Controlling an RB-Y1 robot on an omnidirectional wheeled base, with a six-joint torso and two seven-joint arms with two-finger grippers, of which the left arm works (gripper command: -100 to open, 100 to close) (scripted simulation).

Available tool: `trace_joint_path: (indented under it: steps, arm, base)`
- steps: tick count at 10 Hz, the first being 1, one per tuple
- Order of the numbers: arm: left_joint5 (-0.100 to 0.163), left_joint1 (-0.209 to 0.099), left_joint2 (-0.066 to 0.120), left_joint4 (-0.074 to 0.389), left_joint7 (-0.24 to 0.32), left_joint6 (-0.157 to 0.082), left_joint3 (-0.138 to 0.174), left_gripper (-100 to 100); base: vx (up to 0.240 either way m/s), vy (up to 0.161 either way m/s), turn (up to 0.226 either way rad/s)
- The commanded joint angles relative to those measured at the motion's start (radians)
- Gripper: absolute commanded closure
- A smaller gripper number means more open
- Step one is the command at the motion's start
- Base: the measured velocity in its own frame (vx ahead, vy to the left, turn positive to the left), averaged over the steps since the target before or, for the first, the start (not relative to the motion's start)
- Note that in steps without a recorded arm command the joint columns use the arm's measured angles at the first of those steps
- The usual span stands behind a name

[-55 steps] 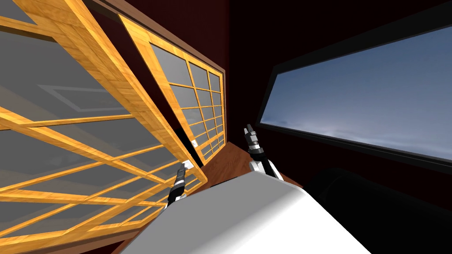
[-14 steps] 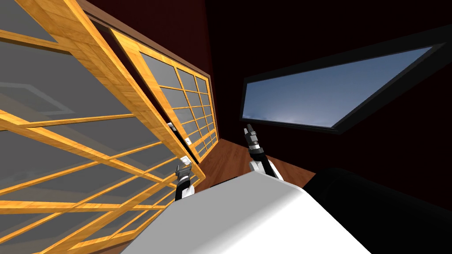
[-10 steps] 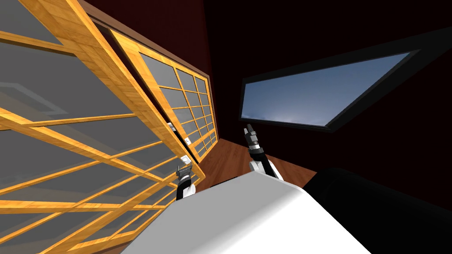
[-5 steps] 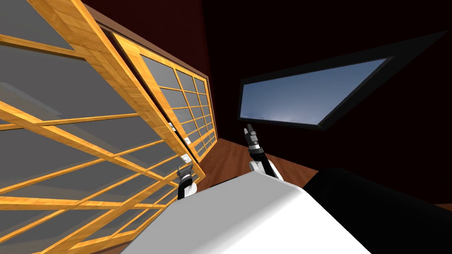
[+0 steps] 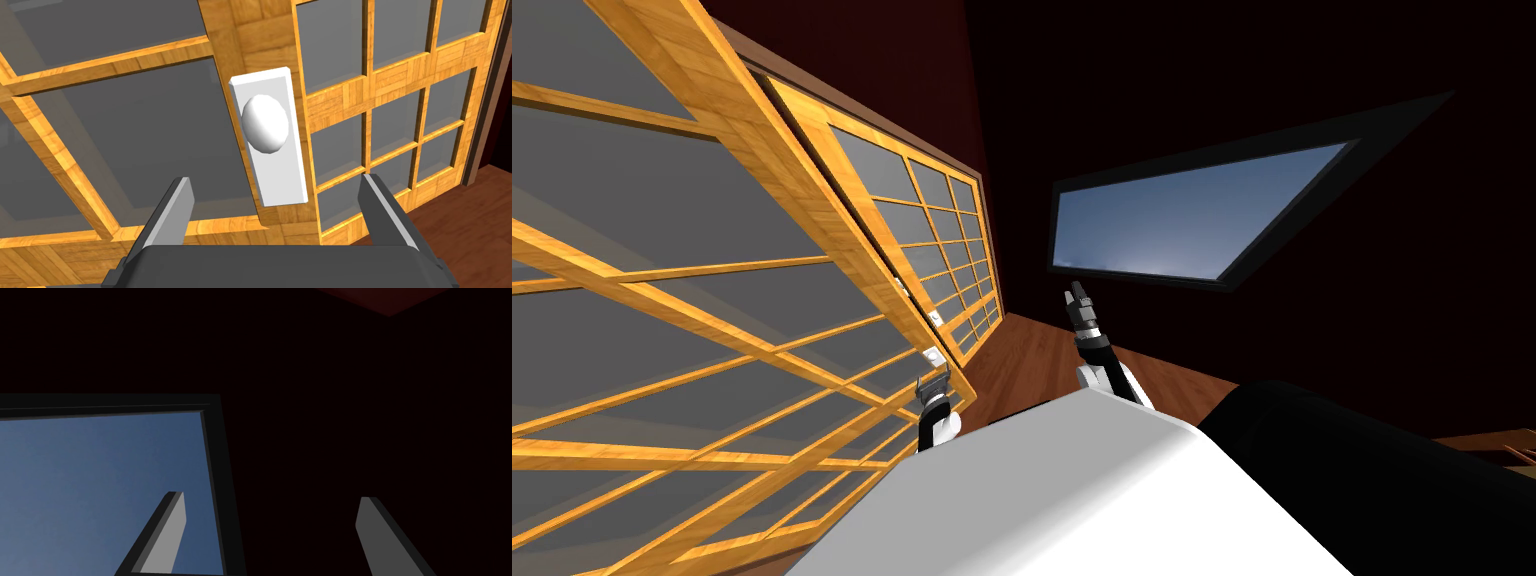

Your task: Pull the door open

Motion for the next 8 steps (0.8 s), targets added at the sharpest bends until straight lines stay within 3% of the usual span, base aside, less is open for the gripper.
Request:
trace_joint_path:
  steps: [1, 4, 5, 6, 8]
  arm:
    - [0.015, -0.003, -0.005, -0.001, 0.039, 0.001, -0.004, -100]
    - [0.04, -0.007, -0.013, -0.003, 0.093, 0.001, -0.011, -100]
    - [0.034, -0.008, -0.01, 0.001, 0.08, -0.001, -0.01, -100]
    - [0.037, 0.007, 0.019, 0.006, 0.118, -0.003, -0.01, -100]
    - [0.039, 0.021, 0.047, 0.011, 0.149, -0.004, -0.01, -100]
  base:
    - [-0.073, 0.022, -0.048]
    - [-0.079, 0.009, -0.034]
    - [-0.039, 0.003, -0.009]
    - [0.117, -0.016, -0.084]
    - [0.184, 0.002, -0.055]
